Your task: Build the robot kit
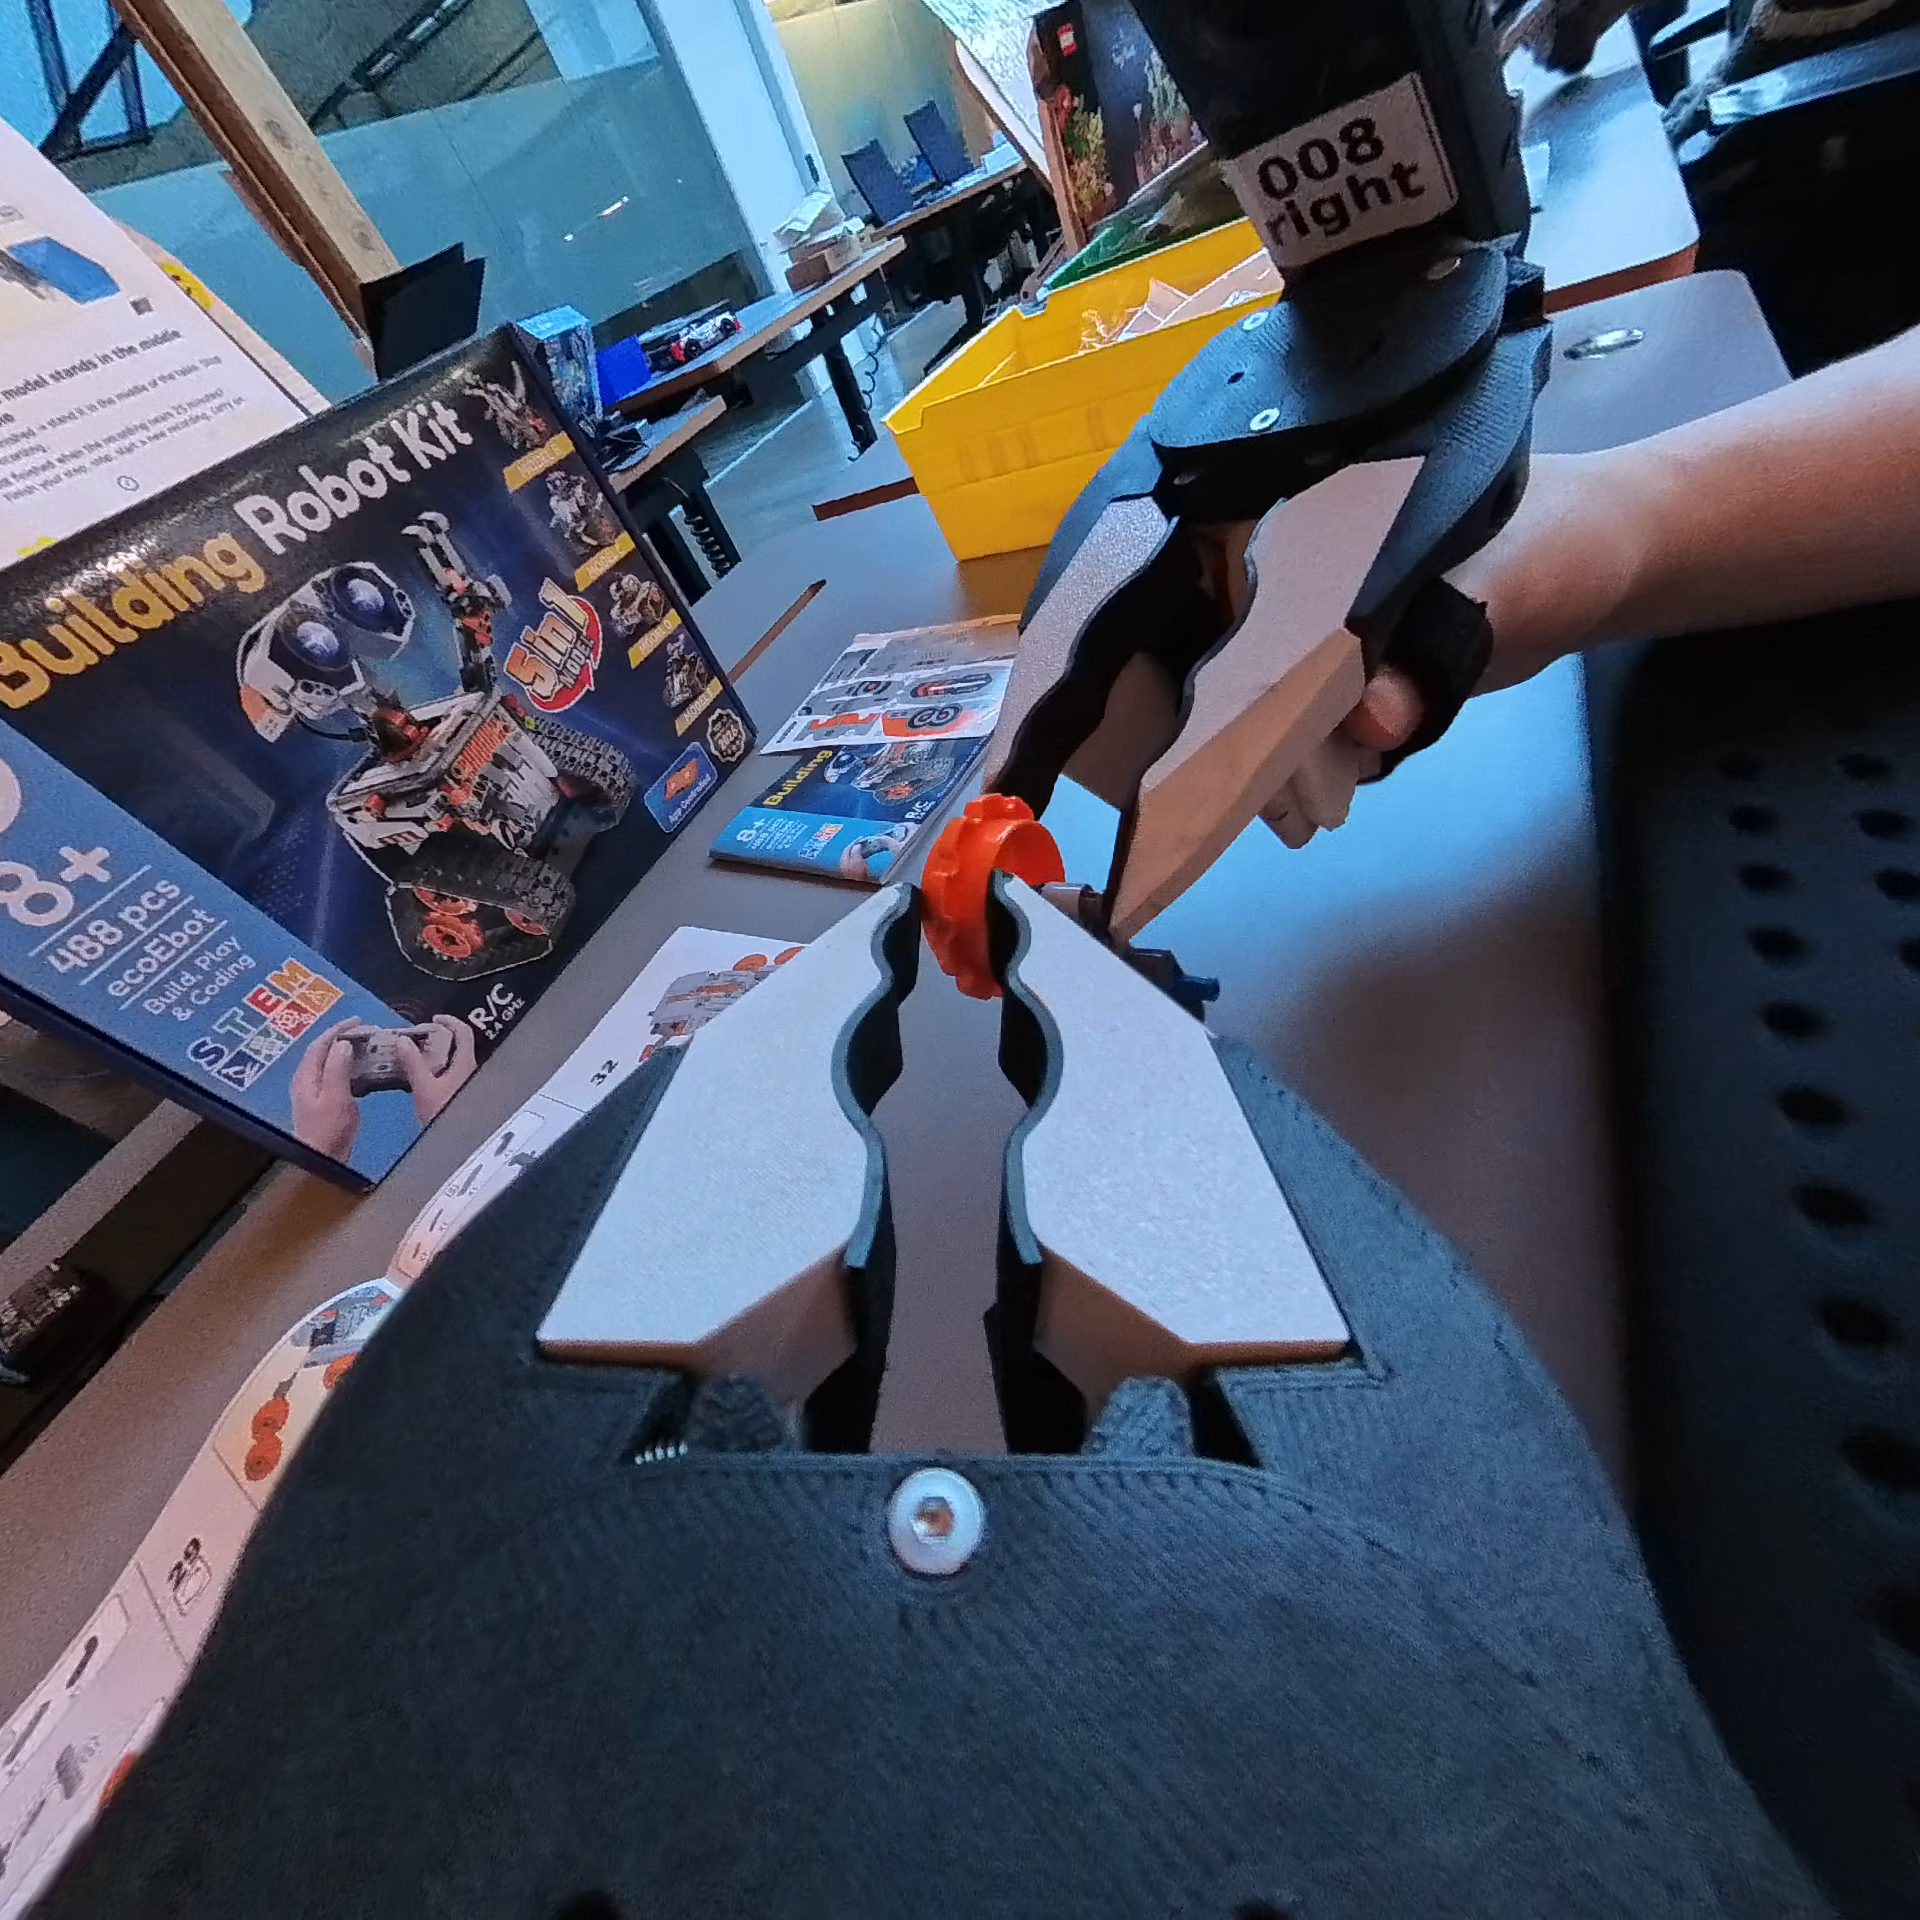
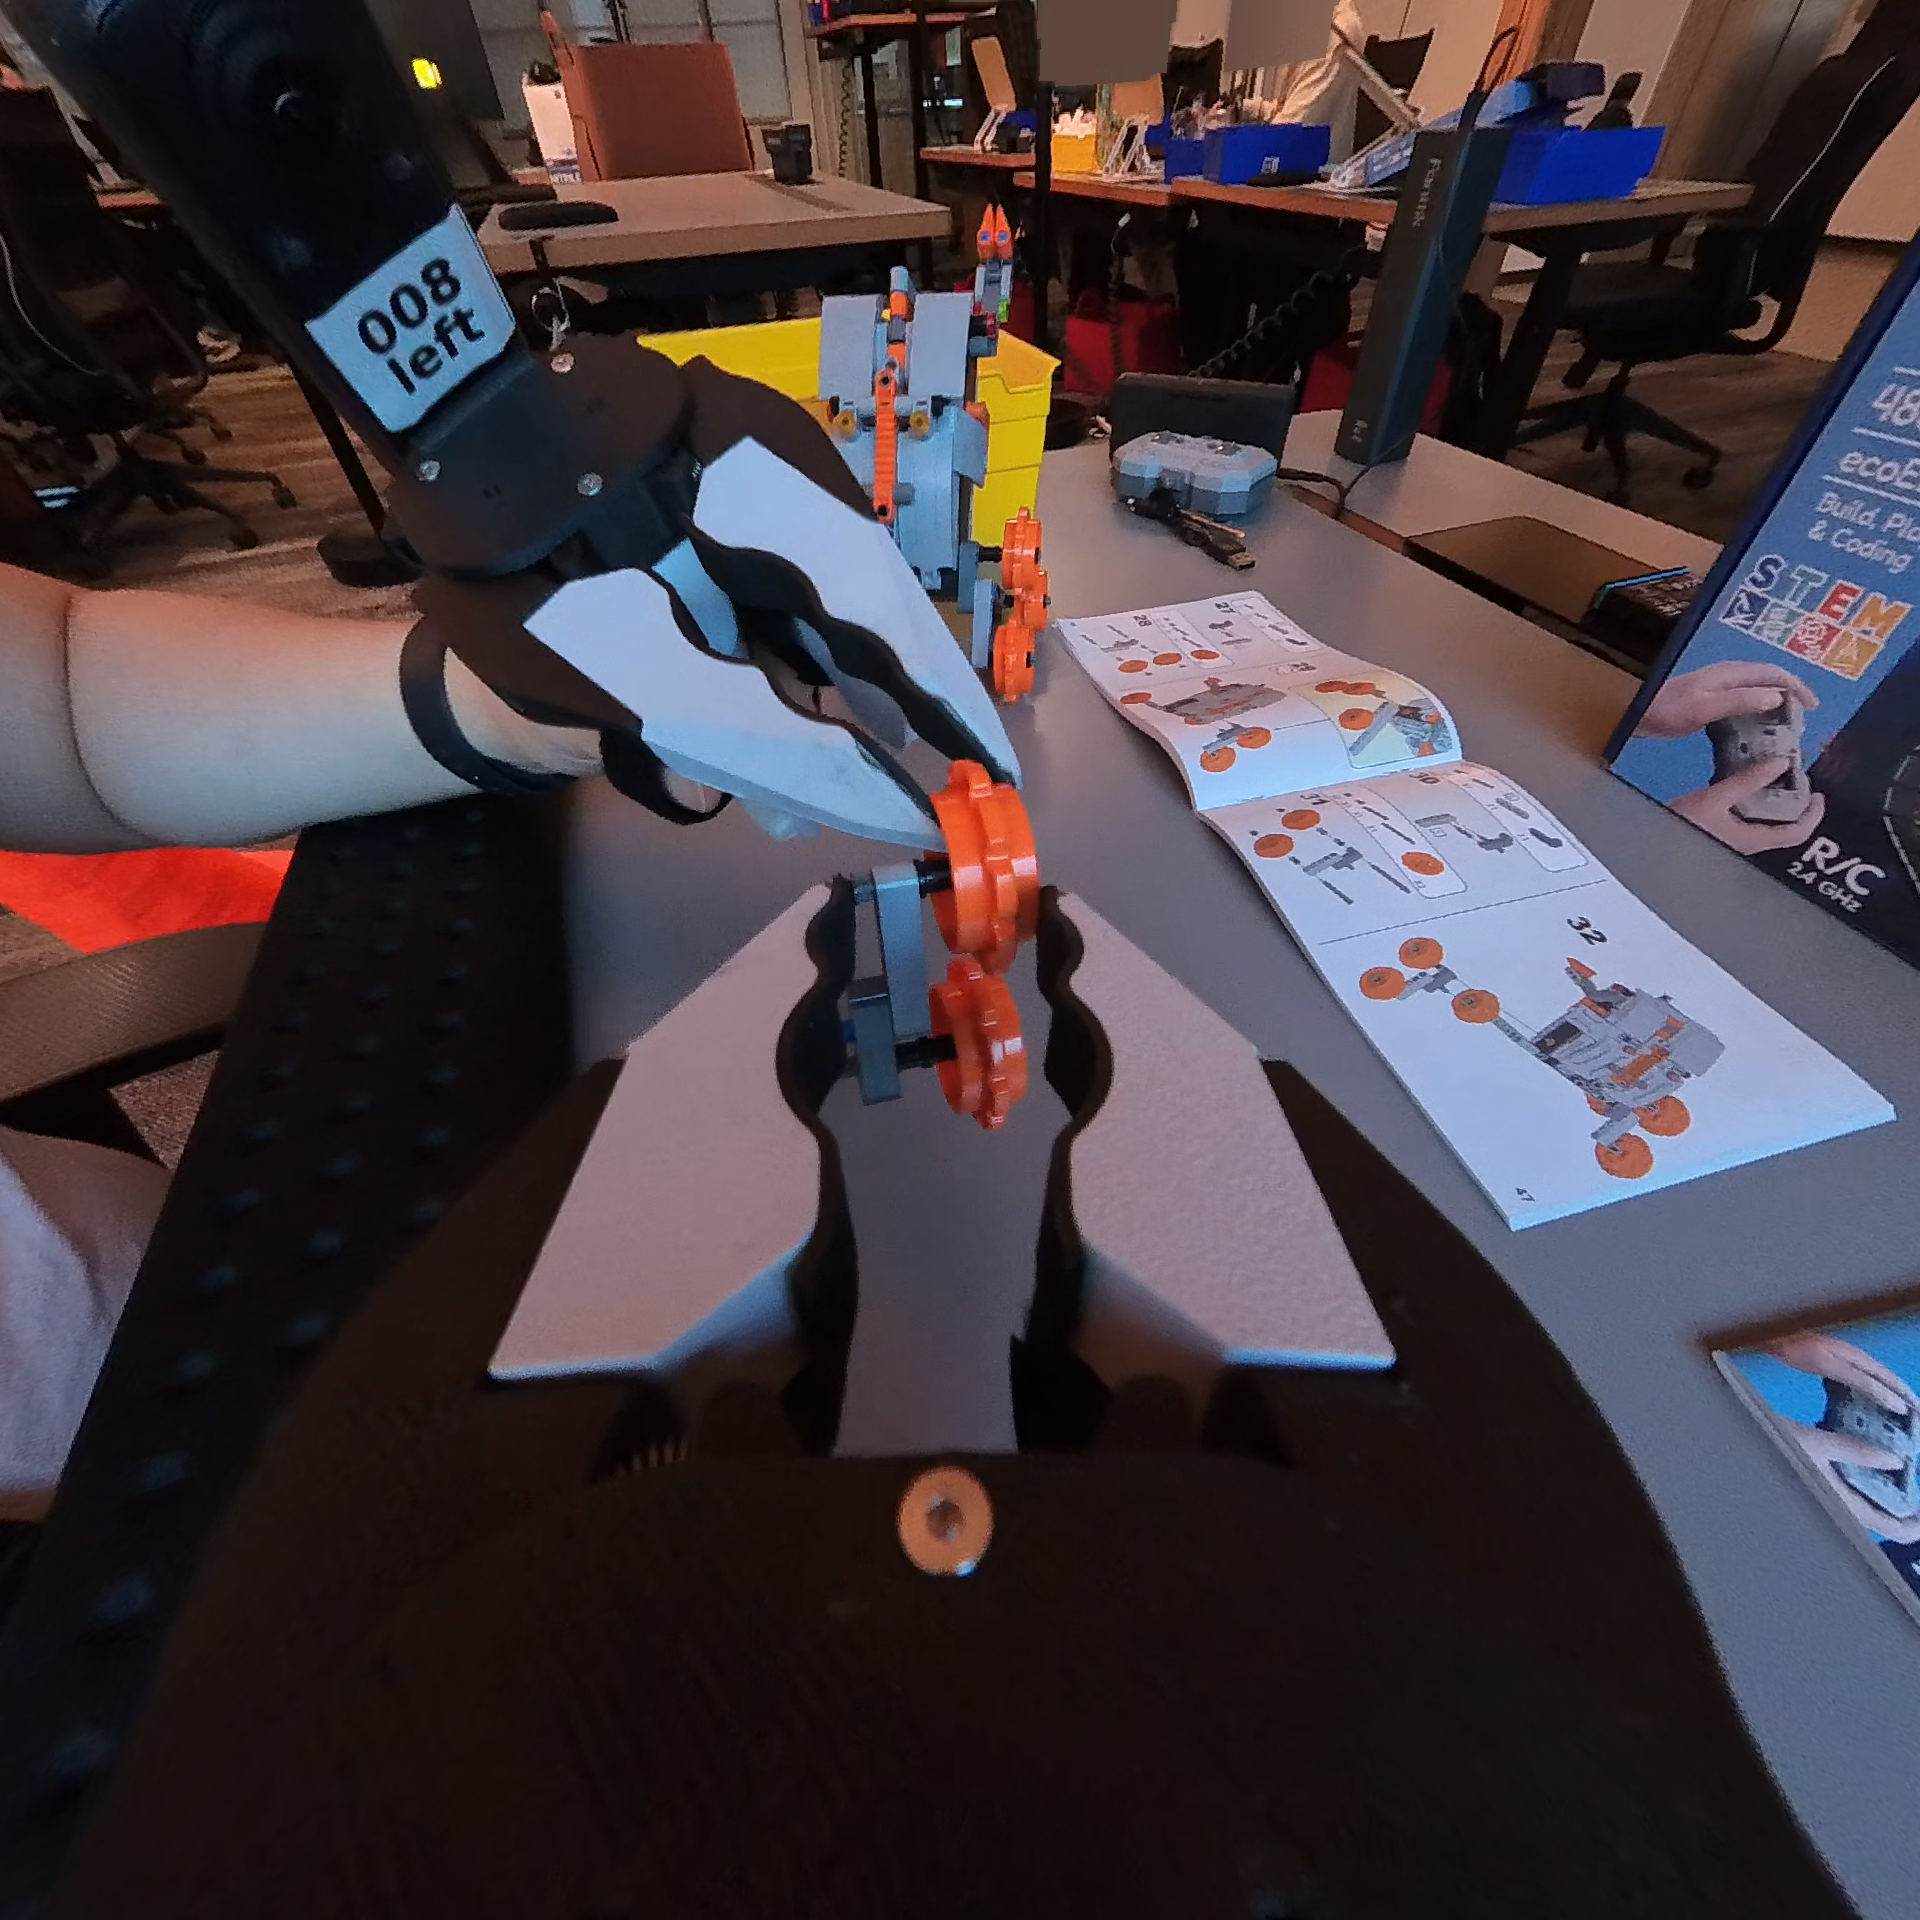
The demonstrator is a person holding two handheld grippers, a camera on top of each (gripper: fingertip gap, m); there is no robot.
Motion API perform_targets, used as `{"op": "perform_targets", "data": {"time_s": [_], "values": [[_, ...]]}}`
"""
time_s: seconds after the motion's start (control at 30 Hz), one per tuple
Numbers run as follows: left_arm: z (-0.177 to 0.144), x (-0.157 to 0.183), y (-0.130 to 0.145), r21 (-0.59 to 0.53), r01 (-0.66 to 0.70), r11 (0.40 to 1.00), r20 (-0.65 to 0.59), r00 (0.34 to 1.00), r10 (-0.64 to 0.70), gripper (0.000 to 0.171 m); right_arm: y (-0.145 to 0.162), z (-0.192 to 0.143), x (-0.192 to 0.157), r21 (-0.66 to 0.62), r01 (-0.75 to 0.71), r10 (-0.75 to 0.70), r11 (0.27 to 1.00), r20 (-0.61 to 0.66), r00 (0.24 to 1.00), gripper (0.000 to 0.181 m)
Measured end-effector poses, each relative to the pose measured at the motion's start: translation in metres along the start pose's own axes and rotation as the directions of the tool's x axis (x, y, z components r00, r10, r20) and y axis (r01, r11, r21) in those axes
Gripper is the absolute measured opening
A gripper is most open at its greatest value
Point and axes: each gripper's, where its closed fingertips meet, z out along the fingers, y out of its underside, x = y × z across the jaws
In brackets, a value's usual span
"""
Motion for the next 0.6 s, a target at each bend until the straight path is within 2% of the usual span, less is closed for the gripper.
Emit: {"op": "perform_targets", "data": {"time_s": [0.1,0.17,0.23,0.27,0.37,0.6], "values": [[0.002,0.003,0.009,-0.028,-0.002,1.0,-0.029,1.0,0.001,0.011,0.009,0.001,0.002,-0.044,0.045,-0.045,0.998,-0.012,0.999,0.034],[0.002,0.007,0.013,-0.04,0.057,0.998,-0.075,0.995,-0.06,0.017,0.012,0.001,0.004,-0.057,0.089,-0.09,0.994,-0.026,0.996,0.034],[-0.001,0.009,0.013,-0.034,0.121,0.992,-0.131,0.984,-0.124,0.032,0.013,-0.002,0.004,-0.05,0.104,-0.105,0.993,-0.019,0.994,0.034],[-0.001,0.01,0.013,-0.038,0.125,0.991,-0.149,0.98,-0.13,0.034,0.011,-0.003,0.003,-0.035,0.1,-0.1,0.994,0.0,0.995,0.034],[0.0,0.015,0.018,-0.071,0.061,0.996,-0.153,0.986,-0.072,0.035,0.008,-0.006,0.001,0.009,0.1,-0.1,0.995,0.034,0.994,0.034],[0.0,0.023,0.026,-0.123,-0.049,0.991,-0.133,0.991,0.032,0.027,0.011,-0.003,-0.003,0.019,0.176,-0.177,0.984,0.057,0.983,0.034]]}}
